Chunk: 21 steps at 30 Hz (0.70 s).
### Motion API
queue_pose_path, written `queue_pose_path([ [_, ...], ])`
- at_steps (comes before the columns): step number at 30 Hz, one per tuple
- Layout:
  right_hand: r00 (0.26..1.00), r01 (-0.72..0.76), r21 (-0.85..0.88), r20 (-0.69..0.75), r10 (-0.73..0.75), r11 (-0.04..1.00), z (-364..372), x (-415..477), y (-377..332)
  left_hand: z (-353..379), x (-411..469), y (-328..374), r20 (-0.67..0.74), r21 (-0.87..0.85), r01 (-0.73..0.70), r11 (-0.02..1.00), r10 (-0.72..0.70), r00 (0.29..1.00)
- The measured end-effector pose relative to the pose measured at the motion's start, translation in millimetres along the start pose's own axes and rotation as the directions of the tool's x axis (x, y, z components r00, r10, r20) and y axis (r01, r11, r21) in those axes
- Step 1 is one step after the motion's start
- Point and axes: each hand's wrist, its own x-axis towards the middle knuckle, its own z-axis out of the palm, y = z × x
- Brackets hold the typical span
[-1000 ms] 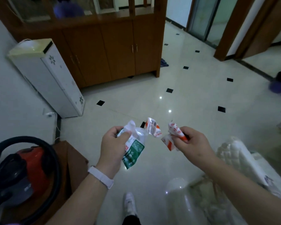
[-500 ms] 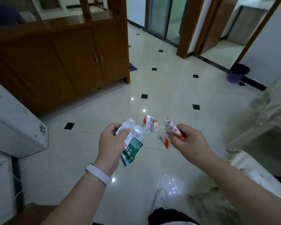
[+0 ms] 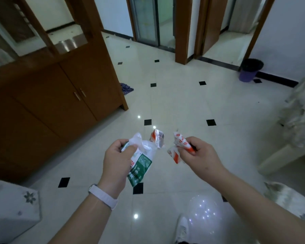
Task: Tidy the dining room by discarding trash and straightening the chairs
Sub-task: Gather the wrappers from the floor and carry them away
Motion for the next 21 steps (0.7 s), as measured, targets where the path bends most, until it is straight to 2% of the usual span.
queue_pose_path([
  [8,0.989,-0.053,0.001,-0.135,0.052,0.999,-49.4,106.2,-5.5,86.8,105.8,51.0,0.130,-0.031,-0.056,0.998,0.059,0.990],
  [15,0.962,-0.121,0.025,-0.245,0.124,0.992,-43.3,199.9,-4.4,138.2,217.8,60.6,0.256,-0.032,-0.032,0.999,0.039,0.966],
  [21,0.926,-0.137,-0.060,-0.361,0.106,0.989,-31.3,298.1,-33.2,168.7,335.8,93.8,0.399,-0.019,-0.046,0.999,0.050,0.916],
])
